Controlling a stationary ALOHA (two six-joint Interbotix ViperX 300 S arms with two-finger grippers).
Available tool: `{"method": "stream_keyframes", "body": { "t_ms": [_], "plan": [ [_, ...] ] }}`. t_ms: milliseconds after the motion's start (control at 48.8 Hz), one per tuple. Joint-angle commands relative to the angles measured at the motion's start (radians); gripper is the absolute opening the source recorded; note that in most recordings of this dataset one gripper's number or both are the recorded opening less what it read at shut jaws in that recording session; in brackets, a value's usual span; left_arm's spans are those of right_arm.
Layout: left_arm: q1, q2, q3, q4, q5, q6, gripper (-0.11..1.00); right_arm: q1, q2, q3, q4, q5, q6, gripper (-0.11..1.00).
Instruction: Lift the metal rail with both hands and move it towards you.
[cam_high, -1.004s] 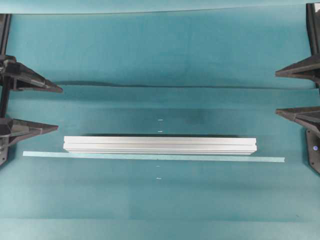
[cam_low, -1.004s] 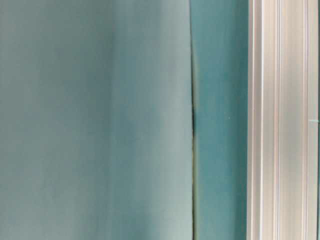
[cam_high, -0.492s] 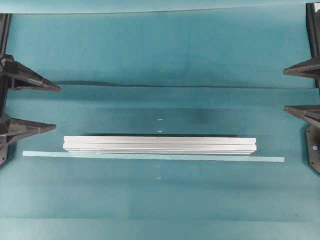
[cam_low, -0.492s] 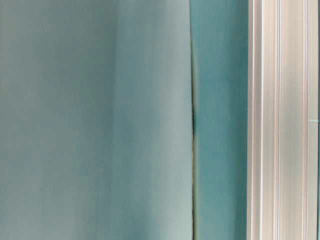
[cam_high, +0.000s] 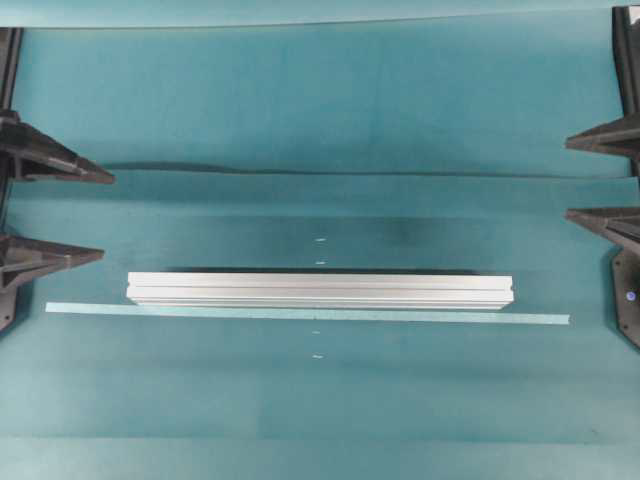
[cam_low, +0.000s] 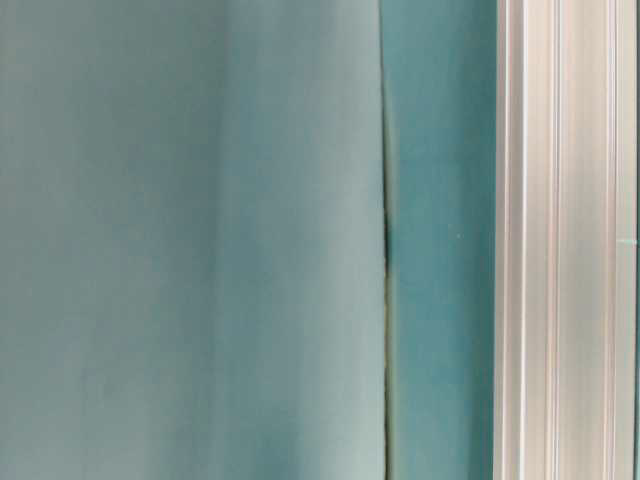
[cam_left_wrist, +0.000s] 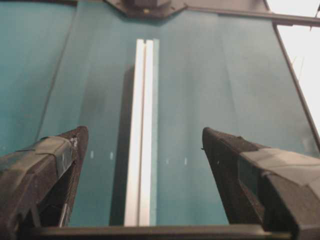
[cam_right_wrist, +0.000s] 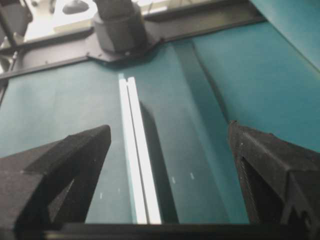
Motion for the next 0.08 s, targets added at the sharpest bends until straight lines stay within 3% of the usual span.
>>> {"method": "stream_keyframes", "body": {
  "t_ms": [0,61],
  "plan": [
    [-0.003,-0.003,-0.003,0.000,-0.009,-0.002,0.92,-0.003,-0.005,-0.002,0.005,-0.003,0.002,0.96],
    [-0.003,-0.008,0.005,0.000,-0.008,-0.003,0.92,-0.005,-0.008,0.002,0.005,-0.003,0.002,0.95]
  ]
}}
